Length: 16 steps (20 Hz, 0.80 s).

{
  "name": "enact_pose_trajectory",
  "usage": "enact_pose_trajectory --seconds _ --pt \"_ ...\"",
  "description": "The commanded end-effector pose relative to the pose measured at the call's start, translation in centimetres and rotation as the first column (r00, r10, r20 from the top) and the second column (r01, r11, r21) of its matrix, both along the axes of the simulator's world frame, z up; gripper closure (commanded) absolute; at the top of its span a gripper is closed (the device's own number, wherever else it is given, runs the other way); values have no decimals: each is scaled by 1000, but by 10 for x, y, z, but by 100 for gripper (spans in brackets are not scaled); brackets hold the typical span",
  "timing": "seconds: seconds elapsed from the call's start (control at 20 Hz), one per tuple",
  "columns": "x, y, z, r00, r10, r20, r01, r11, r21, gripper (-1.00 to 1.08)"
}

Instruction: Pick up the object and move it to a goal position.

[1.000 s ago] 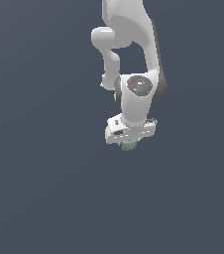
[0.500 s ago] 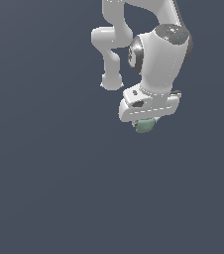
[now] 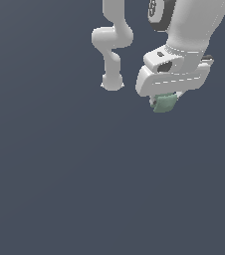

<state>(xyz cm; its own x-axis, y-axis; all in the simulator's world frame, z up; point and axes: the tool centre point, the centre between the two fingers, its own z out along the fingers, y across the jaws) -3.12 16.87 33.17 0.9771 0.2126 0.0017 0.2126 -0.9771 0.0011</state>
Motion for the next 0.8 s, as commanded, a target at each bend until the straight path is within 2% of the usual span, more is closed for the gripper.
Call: enact_pose_trajectory --seconds 0.0,0.35,0.75 --pt "-2 8 17 1000 -1 -2 1 1000 0 108" --pt "-4 21 45 1000 -1 -2 1 1000 0 108" --pt "-3 22 47 1000 -1 -2 1 1000 0 108"
